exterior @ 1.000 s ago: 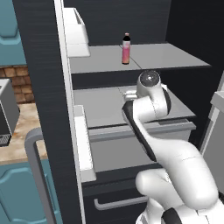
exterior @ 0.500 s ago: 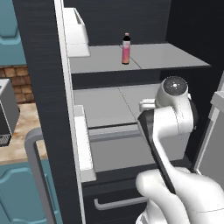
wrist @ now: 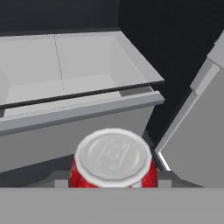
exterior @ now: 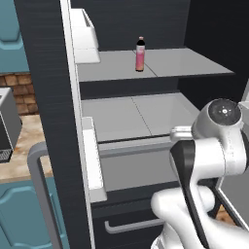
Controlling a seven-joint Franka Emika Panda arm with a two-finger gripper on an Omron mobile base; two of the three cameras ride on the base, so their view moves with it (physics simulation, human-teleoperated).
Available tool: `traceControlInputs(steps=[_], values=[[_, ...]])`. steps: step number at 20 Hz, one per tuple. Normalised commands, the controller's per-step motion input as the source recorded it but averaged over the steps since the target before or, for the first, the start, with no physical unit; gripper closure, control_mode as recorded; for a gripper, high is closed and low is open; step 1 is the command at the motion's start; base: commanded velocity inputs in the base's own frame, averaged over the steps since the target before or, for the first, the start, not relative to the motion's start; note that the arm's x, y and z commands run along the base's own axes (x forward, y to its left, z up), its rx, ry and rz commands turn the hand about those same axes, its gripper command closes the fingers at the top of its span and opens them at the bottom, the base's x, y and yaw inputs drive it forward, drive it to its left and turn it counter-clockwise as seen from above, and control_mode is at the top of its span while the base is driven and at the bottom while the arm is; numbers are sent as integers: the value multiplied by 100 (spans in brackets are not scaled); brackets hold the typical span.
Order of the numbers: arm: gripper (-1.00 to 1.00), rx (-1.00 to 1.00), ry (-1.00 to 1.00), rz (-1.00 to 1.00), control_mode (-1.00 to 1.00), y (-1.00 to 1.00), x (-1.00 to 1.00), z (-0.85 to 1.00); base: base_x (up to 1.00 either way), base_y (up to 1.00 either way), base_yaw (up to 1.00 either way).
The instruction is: Open the fridge, grab two sodas, and place both sodas inside the bowl with ice on the dining counter.
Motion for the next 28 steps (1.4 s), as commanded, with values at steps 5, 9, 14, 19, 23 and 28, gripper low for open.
traceControlInputs(steps=[5, 9, 14, 19, 23, 28], values=[[100, 0, -8, -3, -100, -10, -59, 31, 0, 0, 0], [100, 0, -8, 0, -100, -6, -37, 22, 0, 0, 0], [100, 0, -1, 0, 100, 1, -6, 0, -53, 0, 0], [100, 0, 0, 0, 100, 0, 0, 0, -100, 4, -2], [100, 0, 0, 0, 100, 0, 0, 0, -100, 1, -15], [100, 0, 0, 0, 100, 0, 0, 0, -100, 2, -26]])
